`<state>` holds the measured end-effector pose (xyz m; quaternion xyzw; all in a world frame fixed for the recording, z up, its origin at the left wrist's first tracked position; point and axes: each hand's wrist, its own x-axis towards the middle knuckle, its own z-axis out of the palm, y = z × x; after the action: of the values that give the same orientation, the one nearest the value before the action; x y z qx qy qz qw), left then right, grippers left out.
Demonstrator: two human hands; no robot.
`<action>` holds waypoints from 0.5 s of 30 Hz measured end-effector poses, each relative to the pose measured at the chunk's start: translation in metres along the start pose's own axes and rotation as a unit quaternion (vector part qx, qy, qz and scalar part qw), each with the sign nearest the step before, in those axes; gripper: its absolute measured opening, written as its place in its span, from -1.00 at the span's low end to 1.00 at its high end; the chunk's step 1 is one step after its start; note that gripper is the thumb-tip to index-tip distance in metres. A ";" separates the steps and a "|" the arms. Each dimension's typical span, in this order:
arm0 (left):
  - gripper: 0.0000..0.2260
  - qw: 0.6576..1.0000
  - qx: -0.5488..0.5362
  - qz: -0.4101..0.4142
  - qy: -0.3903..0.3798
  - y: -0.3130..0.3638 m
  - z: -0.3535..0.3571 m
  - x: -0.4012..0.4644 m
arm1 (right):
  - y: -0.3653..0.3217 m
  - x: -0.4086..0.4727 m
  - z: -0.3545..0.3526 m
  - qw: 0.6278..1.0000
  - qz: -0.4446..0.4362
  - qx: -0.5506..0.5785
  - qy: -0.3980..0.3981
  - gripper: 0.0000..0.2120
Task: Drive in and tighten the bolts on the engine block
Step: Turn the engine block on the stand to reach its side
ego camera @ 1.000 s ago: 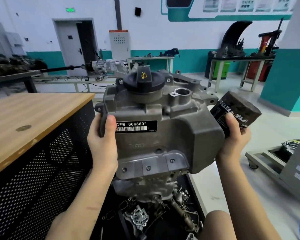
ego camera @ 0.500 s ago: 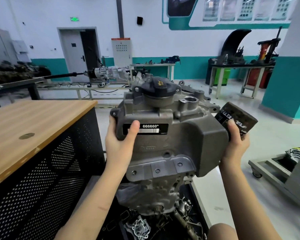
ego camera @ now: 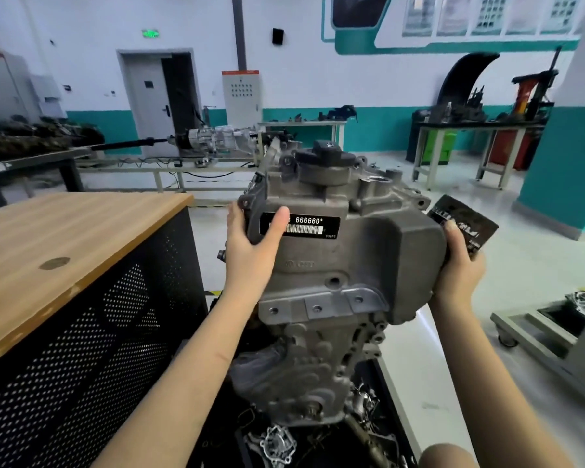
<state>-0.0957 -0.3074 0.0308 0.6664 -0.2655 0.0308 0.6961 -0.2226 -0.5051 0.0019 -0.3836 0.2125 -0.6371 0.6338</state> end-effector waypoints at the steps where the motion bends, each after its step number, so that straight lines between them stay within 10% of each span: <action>1: -0.35 1.000 -0.004 0.021 0.000 -0.001 0.001 0.001 | 0.000 0.000 0.001 1.000 -0.001 0.002 -0.002 -0.88; 6: -0.87 0.999 -0.021 0.040 0.000 -0.007 0.002 0.008 | 0.000 -0.002 -0.002 1.000 0.008 0.008 0.009 -0.83; 15: -0.84 0.998 -0.048 0.041 0.014 -0.006 -0.003 0.010 | -0.005 -0.010 -0.006 1.000 0.012 0.017 0.015 -0.63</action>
<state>-0.0838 -0.3088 0.0295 0.6200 -0.2839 0.0558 0.7293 -0.2312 -0.4966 0.0000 -0.3606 0.2156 -0.6386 0.6447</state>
